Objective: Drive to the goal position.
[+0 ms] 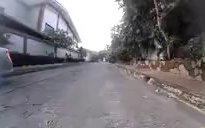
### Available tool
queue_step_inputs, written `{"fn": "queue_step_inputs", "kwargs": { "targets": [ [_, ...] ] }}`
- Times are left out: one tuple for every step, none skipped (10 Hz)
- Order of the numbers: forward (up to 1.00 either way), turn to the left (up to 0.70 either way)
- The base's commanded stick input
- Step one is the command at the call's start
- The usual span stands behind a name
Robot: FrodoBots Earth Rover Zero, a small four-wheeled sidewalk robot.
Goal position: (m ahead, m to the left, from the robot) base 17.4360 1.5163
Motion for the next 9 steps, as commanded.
{"fn": "queue_step_inputs", "kwargs": {
  "targets": [
    [1.0,0.02],
    [1.0,0.11],
    [1.0,0.12],
    [1.0,0.0],
    [1.0,0.01],
    [1.0,0.01],
    [1.0,0.02],
    [1.0,0.1],
    [1.0,0.03]
  ]
}}
